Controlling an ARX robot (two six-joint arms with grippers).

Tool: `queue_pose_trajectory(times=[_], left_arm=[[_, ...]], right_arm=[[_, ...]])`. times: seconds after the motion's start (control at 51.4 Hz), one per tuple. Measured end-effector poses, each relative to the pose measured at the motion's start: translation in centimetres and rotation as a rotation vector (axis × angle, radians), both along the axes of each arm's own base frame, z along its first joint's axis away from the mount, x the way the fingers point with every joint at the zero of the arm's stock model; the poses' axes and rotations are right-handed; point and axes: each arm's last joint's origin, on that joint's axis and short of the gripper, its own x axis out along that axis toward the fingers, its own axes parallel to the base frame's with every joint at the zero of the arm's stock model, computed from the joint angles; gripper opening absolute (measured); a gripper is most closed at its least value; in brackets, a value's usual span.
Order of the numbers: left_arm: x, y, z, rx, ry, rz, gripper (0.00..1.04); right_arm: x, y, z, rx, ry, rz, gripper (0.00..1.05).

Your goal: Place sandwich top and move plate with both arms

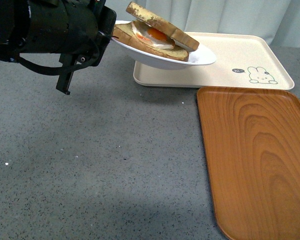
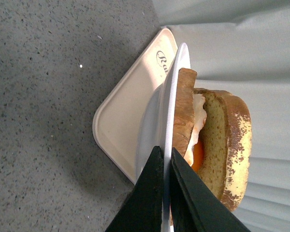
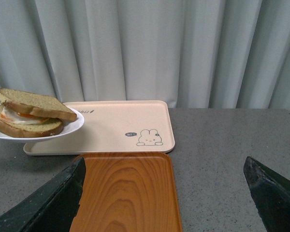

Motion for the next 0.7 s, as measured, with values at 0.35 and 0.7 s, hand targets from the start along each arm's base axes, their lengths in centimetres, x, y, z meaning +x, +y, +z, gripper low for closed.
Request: queue_pose_trajectory(times=[0.35, 0.7], left_arm=[[3.6, -1.1, -1.3, 0.073, 0.025, -0.008, 0.04], [5.6, -2.9, -3.3, 0.105, 0.072, -0.019, 0.04]], right_arm=[[0.0, 0.0, 0.0, 0.000, 0.000, 0.000, 0.96], [0.0, 0.0, 0.0, 0.000, 0.000, 0.000, 0.96]])
